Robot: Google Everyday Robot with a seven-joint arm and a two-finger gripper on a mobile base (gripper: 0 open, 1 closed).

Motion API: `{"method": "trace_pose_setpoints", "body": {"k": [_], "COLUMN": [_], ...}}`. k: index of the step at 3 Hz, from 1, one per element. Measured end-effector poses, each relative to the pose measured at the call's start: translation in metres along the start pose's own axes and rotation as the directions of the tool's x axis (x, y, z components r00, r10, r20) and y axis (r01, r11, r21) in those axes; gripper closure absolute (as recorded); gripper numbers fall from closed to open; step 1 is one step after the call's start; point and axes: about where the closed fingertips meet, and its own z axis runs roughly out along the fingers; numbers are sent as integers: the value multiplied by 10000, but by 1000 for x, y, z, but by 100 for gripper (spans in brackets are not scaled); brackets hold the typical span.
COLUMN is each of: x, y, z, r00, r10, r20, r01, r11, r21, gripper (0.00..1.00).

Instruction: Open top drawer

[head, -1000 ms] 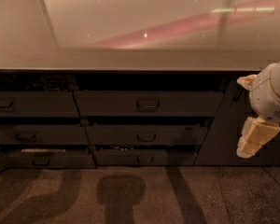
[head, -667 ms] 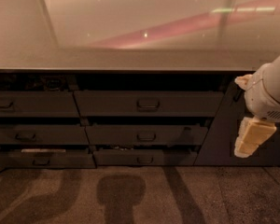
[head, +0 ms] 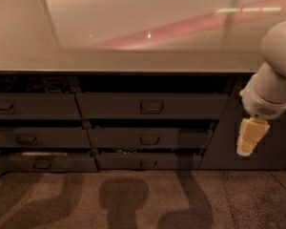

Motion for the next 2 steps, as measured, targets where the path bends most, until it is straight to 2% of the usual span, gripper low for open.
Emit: {"method": "trace_pose_setpoints", "body": {"k": [1, 2], "x": [1, 1], "y": [0, 2], "z": [11, 8], "r00": [10000, 9970], "r10": [21, -287], "r20": [-2, 712], "r01": [-21, 324], "r11": [9998, 9982], "r21": [-204, -513], "gripper": [0, 0]}}
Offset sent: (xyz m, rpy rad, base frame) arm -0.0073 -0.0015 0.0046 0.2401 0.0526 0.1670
